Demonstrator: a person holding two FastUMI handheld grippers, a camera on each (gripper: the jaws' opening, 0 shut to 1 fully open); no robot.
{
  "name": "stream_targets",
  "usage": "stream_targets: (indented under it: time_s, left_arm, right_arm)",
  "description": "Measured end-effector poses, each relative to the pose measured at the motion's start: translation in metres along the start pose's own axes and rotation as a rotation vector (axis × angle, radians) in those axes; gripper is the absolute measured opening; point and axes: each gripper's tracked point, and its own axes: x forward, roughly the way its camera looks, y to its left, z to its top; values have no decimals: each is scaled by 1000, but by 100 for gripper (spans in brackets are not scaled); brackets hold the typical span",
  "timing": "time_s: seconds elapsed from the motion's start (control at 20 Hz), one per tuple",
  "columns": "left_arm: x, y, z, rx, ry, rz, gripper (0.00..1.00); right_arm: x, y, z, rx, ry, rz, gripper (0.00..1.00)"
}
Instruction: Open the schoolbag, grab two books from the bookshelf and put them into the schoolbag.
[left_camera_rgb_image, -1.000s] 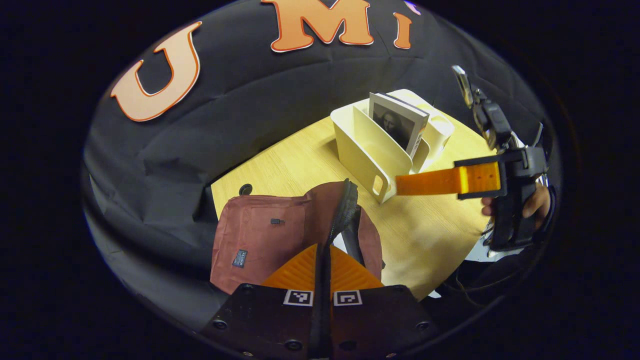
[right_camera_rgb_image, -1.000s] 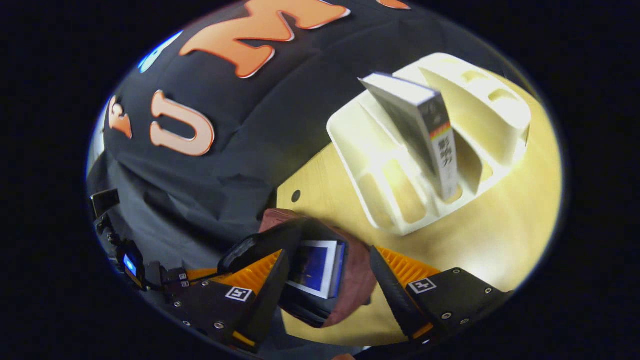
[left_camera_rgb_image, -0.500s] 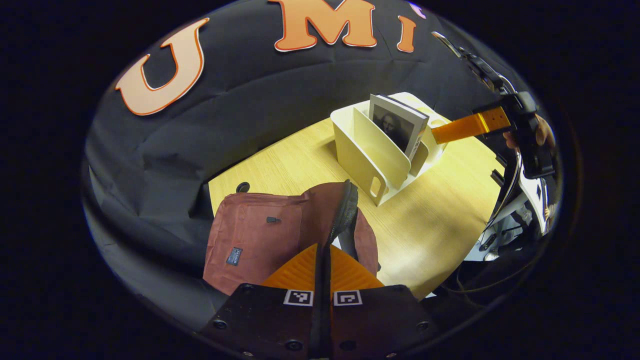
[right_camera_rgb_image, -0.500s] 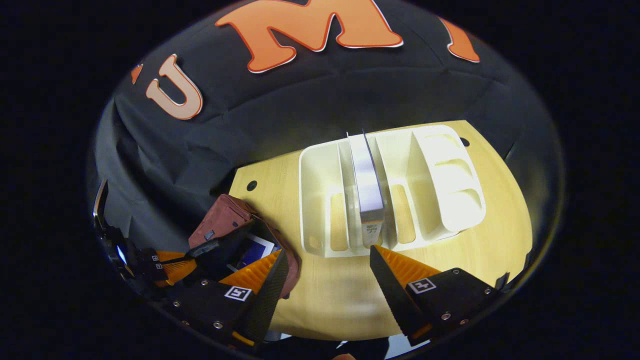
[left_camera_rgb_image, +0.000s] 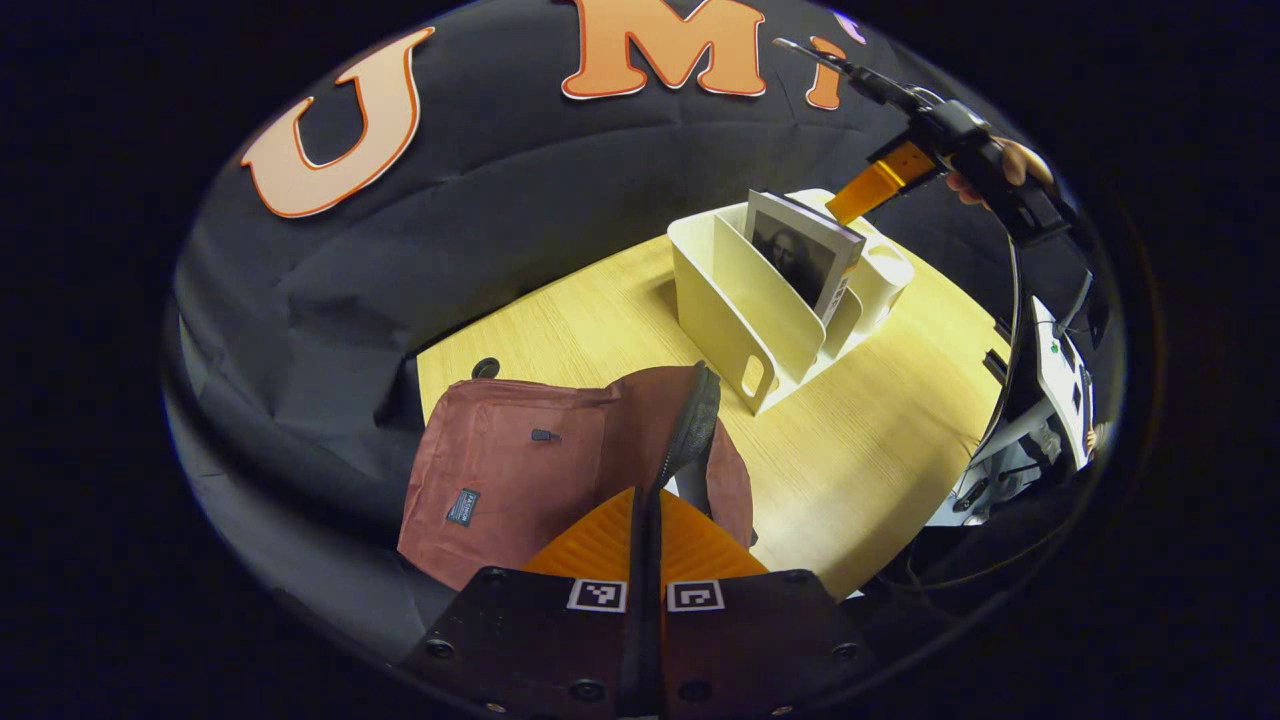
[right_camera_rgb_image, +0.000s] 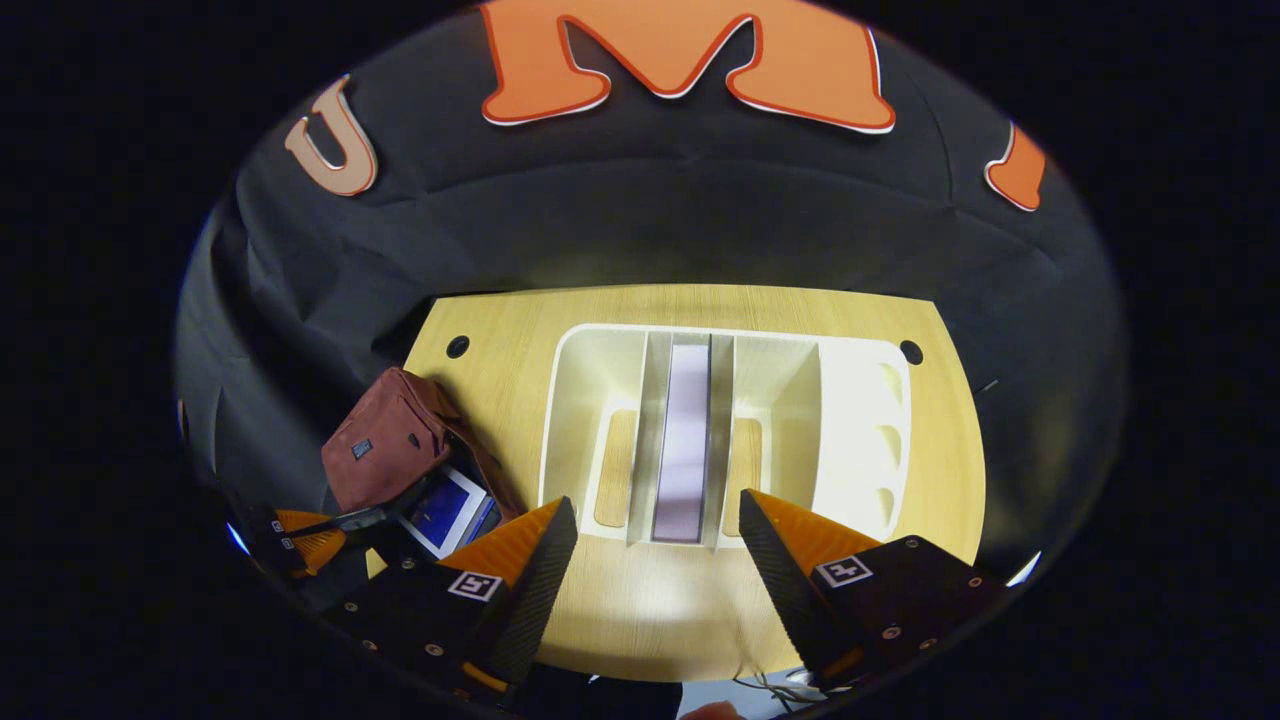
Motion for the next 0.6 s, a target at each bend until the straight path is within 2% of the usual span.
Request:
stream_targets:
  time_s: [0.15,0.2,0.35,0.6]
  left_arm:
    - [0,1,-1,-6,2,3,1]
    - [2,2,-1,-9,2,3,1]
    - [4,4,-1,-19,7,1,1]
    - [7,4,-2,-34,9,-1,1]
  right_arm:
    - [25,-14,1,-9,73,-43,100]
    - [34,-16,0,-9,99,-51,98]
    - [48,-18,-4,-16,165,-52,98]
    - [58,-18,3,-14,212,-61,98]
